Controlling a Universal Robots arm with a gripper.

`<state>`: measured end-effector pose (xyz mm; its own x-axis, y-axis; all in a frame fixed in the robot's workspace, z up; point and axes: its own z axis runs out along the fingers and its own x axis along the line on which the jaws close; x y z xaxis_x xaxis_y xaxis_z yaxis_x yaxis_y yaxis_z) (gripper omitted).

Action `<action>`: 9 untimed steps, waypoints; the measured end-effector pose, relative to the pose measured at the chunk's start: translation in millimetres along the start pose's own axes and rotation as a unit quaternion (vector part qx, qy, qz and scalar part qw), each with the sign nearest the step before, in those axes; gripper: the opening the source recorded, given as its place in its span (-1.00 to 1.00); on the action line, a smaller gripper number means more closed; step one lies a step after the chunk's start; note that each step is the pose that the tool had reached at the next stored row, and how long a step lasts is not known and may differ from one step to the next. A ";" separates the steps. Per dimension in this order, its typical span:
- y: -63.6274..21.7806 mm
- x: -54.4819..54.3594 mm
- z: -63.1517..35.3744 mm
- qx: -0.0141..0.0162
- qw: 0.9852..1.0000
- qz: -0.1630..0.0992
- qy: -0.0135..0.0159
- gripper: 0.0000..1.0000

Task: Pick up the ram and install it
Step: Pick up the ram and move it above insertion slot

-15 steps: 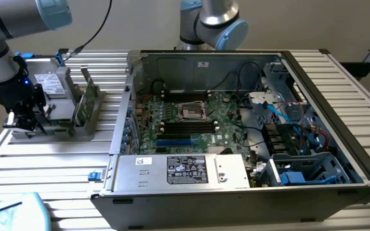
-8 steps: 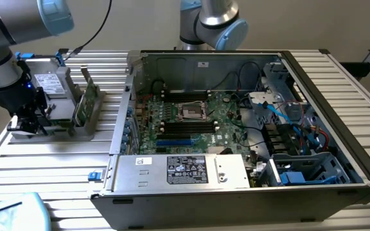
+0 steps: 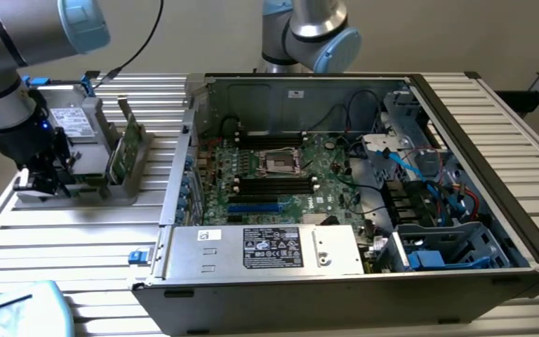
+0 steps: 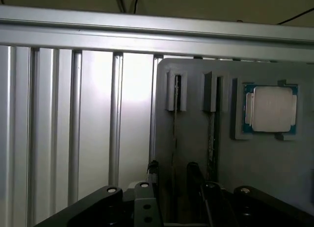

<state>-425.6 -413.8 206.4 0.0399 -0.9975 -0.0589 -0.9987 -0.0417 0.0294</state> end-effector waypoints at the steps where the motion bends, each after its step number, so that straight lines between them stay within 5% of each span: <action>1: -0.1 -0.1 0.9 -0.001 1.000 -0.001 0.000 -0.26; 9: -0.7 -1.3 5.3 -0.012 1.000 -0.009 0.000 -0.26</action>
<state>-425.1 -412.1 201.2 0.0588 -0.9965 -0.0600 -0.9968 -0.0619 0.0512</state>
